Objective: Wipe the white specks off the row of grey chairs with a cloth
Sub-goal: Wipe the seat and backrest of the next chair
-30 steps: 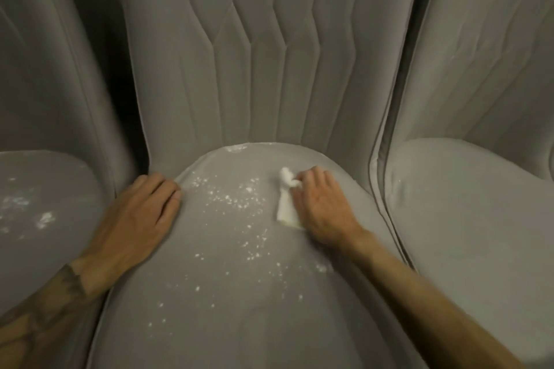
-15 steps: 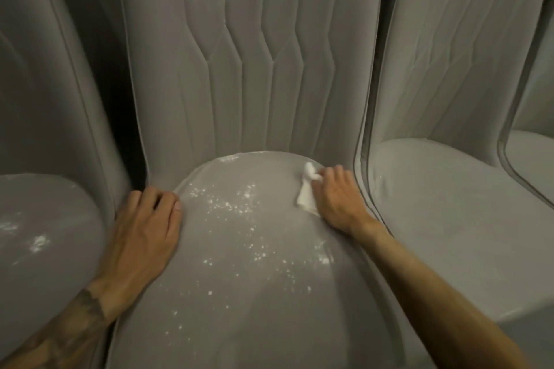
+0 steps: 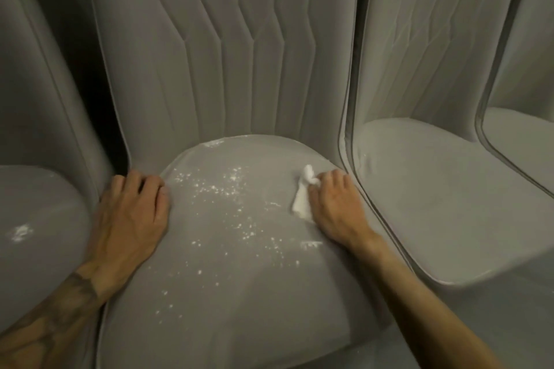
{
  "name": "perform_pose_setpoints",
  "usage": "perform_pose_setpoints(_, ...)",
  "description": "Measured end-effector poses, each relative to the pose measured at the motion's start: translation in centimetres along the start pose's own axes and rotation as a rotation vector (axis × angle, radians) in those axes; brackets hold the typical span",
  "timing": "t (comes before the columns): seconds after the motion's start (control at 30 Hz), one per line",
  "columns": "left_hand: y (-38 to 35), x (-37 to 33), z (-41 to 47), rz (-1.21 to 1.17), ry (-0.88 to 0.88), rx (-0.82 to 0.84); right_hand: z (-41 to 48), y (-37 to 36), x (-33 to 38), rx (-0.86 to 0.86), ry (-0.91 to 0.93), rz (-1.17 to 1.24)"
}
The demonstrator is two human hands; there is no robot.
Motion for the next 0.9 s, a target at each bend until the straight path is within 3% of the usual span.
perform_pose_setpoints(0.13, 0.6, -0.4, -0.1, -0.007, 0.005, 0.021, -3.5, 0.3, 7.8, 0.009, 0.273, 0.198)
perform_pose_setpoints(0.23, 1.2, -0.8, -0.2, -0.037, 0.008, 0.023, -3.1, 1.5, 2.7, -0.030, 0.187, 0.141)
perform_pose_setpoints(0.37, 1.2, -0.7, -0.5, -0.034, -0.030, 0.060, -3.7, 1.4, -4.8, 0.048, -0.182, 0.027)
perform_pose_setpoints(0.5, 1.0, -0.2, -2.1, -0.094, -0.055, 0.081, -6.5, 2.0, 5.8, -0.095, 0.101, 0.134)
perform_pose_setpoints(0.57, 1.0, 0.2, -2.8, -0.150, -0.056, 0.087, -7.2, 1.5, 8.1, -0.023, 0.164, 0.200)
perform_pose_setpoints(0.63, 0.9, 0.5, -3.3, -0.184, -0.040, 0.086, -6.8, 1.8, 5.8, -0.014, 0.130, 0.178)
perform_pose_setpoints(0.77, 1.2, 0.4, -3.4, -0.185, -0.032, 0.052, -6.1, 2.2, -2.3, 0.003, -0.133, 0.011)
perform_pose_setpoints(0.83, 1.2, 0.3, -3.5, -0.182, -0.020, 0.041, -6.8, 2.8, -0.4, -0.031, -0.137, -0.011)
perform_pose_setpoints(0.9, 1.1, 0.3, -3.6, -0.184, -0.010, 0.043, -7.9, 2.5, 5.7, -0.089, 0.017, 0.147)
Point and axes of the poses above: each hand's wrist, its own z-axis towards the middle knuckle, its own y-axis out of the back of the hand, x = y × z, the point moved 8 cm from there along z, towards the middle knuckle, and after that the axes turned 2 degrees about z, right-handed, at the moved point
